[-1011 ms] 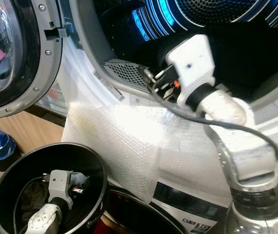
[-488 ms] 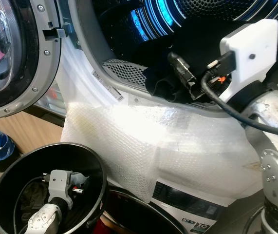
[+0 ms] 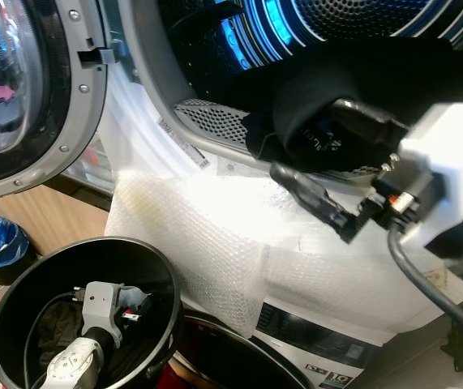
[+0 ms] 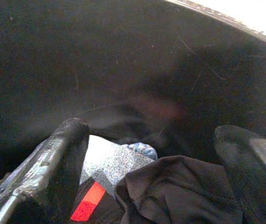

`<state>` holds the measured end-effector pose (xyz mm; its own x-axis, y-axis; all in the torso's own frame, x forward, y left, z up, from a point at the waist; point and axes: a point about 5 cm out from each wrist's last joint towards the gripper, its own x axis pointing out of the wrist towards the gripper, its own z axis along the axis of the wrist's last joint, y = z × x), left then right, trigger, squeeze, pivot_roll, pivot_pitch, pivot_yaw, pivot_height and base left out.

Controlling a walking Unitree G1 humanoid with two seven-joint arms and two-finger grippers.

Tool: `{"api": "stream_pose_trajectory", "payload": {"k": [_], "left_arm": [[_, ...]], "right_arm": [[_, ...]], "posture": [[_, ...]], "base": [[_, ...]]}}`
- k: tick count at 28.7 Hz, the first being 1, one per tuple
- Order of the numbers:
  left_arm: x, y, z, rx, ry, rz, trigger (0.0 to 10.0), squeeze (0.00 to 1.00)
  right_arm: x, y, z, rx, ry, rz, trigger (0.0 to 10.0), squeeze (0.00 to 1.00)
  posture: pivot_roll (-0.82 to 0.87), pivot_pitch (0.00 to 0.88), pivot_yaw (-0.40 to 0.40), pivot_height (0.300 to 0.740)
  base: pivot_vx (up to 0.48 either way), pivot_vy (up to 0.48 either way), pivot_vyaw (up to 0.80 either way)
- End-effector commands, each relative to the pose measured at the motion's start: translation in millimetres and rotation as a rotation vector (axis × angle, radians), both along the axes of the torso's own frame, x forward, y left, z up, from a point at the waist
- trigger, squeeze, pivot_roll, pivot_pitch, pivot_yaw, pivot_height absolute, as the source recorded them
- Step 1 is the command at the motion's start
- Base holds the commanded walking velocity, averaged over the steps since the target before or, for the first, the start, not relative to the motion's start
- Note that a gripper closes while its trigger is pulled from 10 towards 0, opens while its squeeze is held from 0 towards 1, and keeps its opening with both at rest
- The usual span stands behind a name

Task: Clothes washing

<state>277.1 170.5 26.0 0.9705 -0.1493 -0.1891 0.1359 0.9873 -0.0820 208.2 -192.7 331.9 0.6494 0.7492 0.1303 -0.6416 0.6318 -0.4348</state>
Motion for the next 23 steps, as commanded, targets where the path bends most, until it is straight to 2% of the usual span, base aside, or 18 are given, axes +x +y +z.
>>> {"api": "stream_pose_trajectory", "payload": {"k": [1,5,7,13,15,19,20,21,23], "left_arm": [[-3.0,-1.0,-5,0.010,0.020,-0.009,10.0,0.00],[-3.3,-0.3,-4,0.009,0.016,-0.011,10.0,0.00],[-5.1,0.1,-3,0.005,0.007,-0.022,10.0,0.00],[-6.5,4.3,2,0.013,-0.026,-0.024,10.0,0.00],[-7.1,7.4,3,0.019,-0.033,-0.013,10.0,0.00],[-7.8,9.0,4,0.029,-0.039,-0.010,10.0,0.00],[-7.9,9.0,5,0.033,-0.045,-0.006,10.0,0.00],[-7.2,8.1,10,0.040,-0.076,-0.001,10.0,0.00],[-6.8,7.9,13,0.046,-0.092,-0.001,10.0,0.00]], "right_arm": [[-9.1,-3.1,3,-0.003,-0.014,0.024,10.0,0.00],[-11.7,-9.7,-12,-0.089,0.047,0.002,10.0,0.00],[-19.2,-13.5,-24,-0.137,0.080,0.045,10.0,0.00],[-33.6,-13.2,-35,-0.139,0.116,0.153,10.0,0.00],[-40.6,-5.8,-46,-0.153,0.185,0.226,10.0,0.00],[-44.7,6.4,-62,-0.173,0.258,0.298,10.0,0.00],[-45.1,9.7,-69,-0.183,0.287,0.311,10.0,0.00],[-45.4,13.6,-88,-0.226,0.371,0.320,10.0,0.00],[-45.1,14.0,-97,-0.244,0.404,0.317,10.0,0.00]], "posture": [[-0.18,0.069,-0.020,0.740],[-0.18,0.072,-0.019,0.740],[-0.17,0.072,-0.021,0.740],[-0.17,0.077,-0.020,0.740],[-0.16,0.079,-0.020,0.740],[-0.17,0.077,-0.019,0.740],[-0.17,0.077,-0.019,0.740],[-0.16,0.078,-0.021,0.740],[-0.16,0.078,-0.021,0.740]], "base": [[0.000,0.000,0.00],[0.000,0.000,0.00],[0.000,0.000,0.00],[0.000,0.000,0.00],[0.000,0.000,0.00],[0.000,0.000,0.00],[0.000,0.000,0.00],[0.000,0.000,0.00],[0.000,0.000,0.00]]}}
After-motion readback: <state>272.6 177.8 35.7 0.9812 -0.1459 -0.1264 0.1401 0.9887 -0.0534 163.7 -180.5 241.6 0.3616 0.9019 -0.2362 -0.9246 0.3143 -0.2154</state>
